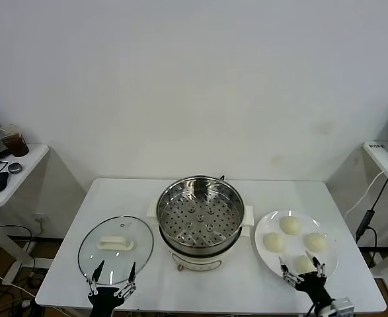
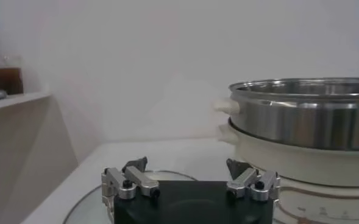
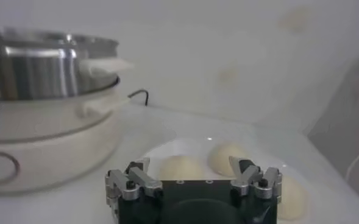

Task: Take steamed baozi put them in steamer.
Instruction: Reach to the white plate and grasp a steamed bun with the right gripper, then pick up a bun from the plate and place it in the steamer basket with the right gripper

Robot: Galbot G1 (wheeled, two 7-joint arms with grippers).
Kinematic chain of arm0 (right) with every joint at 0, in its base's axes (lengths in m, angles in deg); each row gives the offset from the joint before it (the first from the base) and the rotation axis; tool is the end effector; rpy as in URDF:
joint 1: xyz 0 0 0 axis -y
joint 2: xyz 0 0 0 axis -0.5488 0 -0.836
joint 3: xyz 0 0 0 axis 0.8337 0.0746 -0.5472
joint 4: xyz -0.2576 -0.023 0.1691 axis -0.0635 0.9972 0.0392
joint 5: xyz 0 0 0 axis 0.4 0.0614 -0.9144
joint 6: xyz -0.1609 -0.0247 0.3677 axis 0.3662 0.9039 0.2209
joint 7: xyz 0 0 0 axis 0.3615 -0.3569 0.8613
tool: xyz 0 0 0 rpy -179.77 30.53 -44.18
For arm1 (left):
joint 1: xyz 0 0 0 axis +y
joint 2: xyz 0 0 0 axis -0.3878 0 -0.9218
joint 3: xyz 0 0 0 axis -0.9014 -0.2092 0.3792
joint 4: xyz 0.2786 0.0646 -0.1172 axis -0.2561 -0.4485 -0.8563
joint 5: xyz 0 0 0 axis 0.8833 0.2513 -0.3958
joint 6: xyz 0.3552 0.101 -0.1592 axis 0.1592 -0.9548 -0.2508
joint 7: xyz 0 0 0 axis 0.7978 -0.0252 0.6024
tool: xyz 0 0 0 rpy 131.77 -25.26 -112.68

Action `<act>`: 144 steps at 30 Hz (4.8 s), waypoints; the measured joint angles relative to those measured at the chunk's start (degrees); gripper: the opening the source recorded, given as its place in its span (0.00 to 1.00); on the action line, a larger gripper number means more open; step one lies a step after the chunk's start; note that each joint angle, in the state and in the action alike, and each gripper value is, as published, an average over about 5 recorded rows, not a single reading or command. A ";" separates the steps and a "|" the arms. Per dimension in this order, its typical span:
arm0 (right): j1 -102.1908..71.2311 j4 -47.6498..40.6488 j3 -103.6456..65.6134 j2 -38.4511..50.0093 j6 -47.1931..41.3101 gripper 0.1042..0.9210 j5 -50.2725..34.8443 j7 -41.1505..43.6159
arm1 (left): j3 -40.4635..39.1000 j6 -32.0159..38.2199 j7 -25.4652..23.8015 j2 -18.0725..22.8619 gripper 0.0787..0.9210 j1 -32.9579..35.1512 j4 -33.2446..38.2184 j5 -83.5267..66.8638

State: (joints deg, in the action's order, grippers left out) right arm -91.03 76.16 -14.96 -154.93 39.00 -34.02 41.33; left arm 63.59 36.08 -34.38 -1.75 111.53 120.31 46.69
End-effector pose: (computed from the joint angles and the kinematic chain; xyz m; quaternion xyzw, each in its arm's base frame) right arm 0.2294 -0.1552 -0.3144 0.0917 -0.9745 0.1425 0.1469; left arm 0.1723 0.0348 -0.3340 -0.0166 -0.9963 -0.0467 0.0704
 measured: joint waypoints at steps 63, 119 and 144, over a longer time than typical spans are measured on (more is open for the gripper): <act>80.31 -45.60 70.51 25.25 -5.75 0.81 28.48 45.07 | 5.81 4.74 -0.38 2.38 0.88 -2.39 -2.30 3.80; 124.43 -38.85 106.58 12.77 12.13 0.60 -3.71 50.77 | 8.80 3.70 -1.41 -0.57 0.88 -0.42 0.19 2.28; 118.82 -49.47 111.23 -3.44 36.63 0.61 19.53 44.21 | 11.04 3.67 -1.29 -0.09 0.88 -1.07 0.11 2.04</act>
State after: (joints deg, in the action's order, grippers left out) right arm 27.79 26.69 96.27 -158.37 75.63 -14.49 85.54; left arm 74.63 39.74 -35.67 -1.83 110.46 120.42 48.74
